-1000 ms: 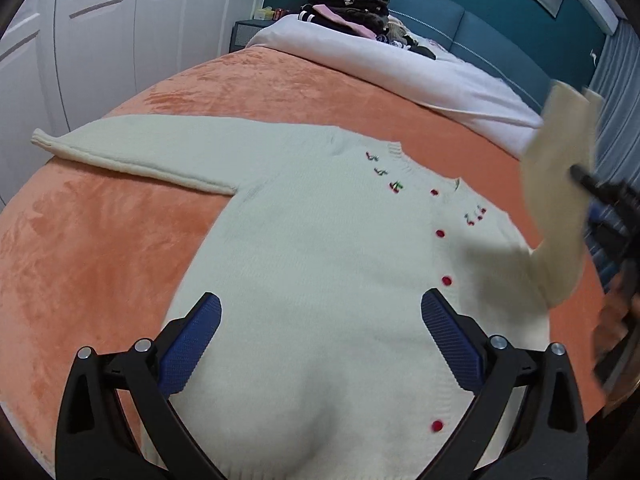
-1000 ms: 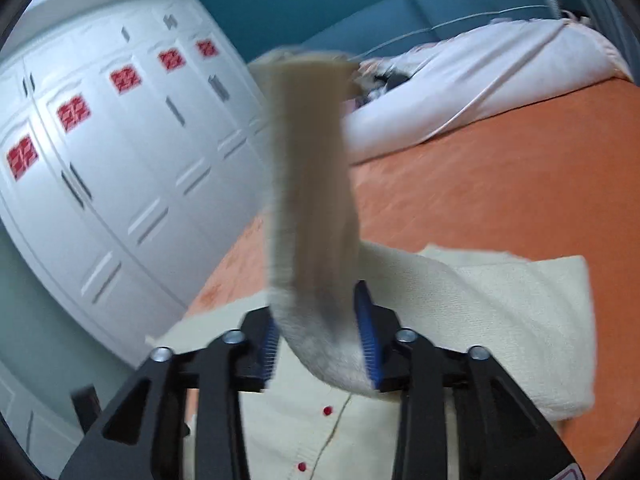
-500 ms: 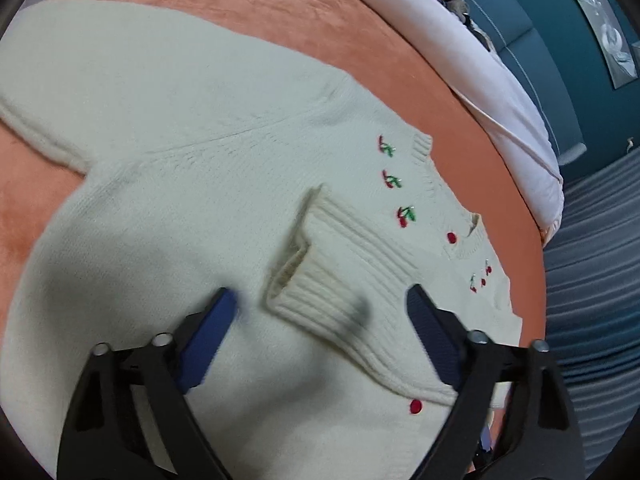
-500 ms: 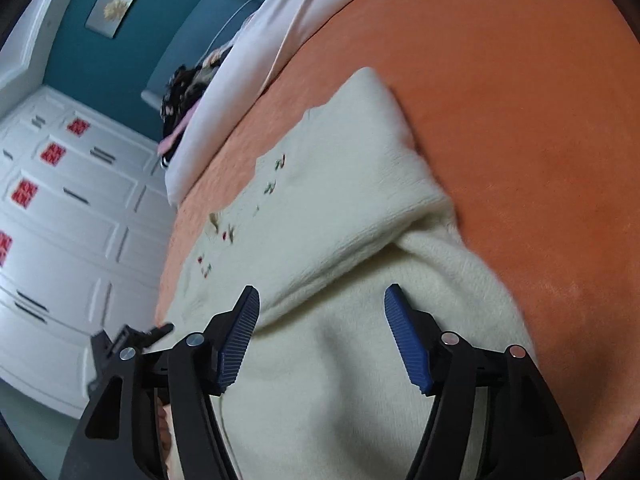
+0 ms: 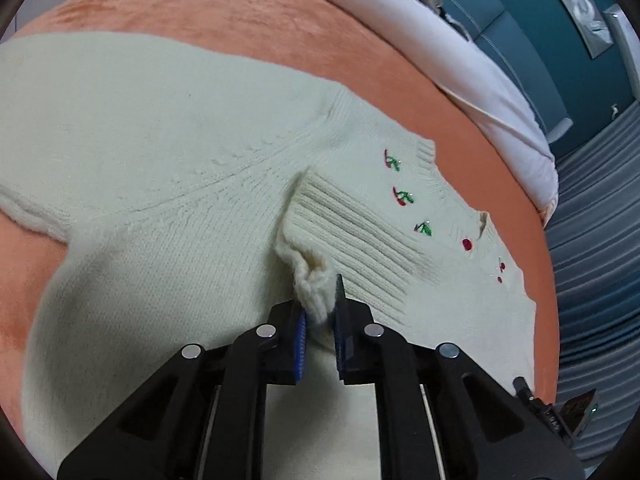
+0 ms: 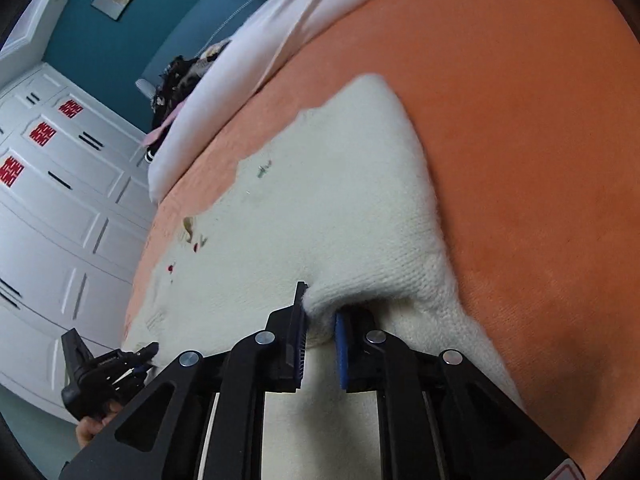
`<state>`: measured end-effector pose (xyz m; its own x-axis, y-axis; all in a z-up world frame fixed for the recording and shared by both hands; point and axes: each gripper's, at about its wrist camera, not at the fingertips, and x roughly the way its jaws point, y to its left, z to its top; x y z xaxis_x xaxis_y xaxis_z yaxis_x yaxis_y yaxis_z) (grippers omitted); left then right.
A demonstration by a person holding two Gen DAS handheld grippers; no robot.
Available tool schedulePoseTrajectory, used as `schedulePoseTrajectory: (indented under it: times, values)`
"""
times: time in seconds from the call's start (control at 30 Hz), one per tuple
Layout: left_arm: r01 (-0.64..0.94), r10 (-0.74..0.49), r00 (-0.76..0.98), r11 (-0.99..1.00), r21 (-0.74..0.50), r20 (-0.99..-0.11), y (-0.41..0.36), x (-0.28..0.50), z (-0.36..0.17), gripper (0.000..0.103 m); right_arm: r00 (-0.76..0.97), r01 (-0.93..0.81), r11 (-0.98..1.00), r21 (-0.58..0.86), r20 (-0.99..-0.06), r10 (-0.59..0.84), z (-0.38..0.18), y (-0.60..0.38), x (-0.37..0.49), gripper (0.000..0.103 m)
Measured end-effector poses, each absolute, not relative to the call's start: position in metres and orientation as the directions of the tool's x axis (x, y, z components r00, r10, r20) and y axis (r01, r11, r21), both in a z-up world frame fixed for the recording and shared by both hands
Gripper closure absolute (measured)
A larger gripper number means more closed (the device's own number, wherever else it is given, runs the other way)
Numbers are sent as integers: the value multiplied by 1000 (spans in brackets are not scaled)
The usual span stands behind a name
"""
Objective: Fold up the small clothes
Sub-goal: 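Grasp a cardigan sleeve cuff with the right gripper and fold it across the body, then grasp the other sleeve cuff with the left gripper and fold it across the body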
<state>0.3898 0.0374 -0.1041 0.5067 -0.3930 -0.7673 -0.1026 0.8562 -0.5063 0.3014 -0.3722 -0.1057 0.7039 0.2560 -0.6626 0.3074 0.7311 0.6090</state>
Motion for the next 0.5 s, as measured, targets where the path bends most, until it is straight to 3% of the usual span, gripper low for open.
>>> schedulePoseTrajectory:
  times: [0.03,0.13,0.2,0.23,0.27,0.3,0.37,0.5]
  values:
    - [-100,-391,511,857,-505,-765,37,390,-105,91,725,288,746,601,-646,240,-99,-371,301,92]
    - [-140,-440,518,802,-580,-734,49,389,-107,89,655,333,770,544,-721,227,-117,-370,310,92]
    - [-183,-451,545,759,-625,-707,71,382,-98,81,654,341,789,511,-732,191,-99,-364,308,79]
    - [-199,-422,578,757,-622,-698,86,377,-91,76,650,342,809,479,-742,164,-92,-361,298,79]
    - [-217,-380,615,761,-612,-691,107,368,-83,61,651,335,832,442,-747,135,-80,-352,290,77]
    - [-245,-332,648,762,-600,-686,128,361,-75,48,649,323,851,414,-752,120,-72,-344,279,69]
    - [-342,-202,691,755,-560,-694,184,346,-68,39,637,306,878,369,-764,98,-62,-324,257,55]
    - [-588,29,668,633,-504,-743,312,333,-73,37,592,244,911,332,-795,132,-67,-286,195,50]
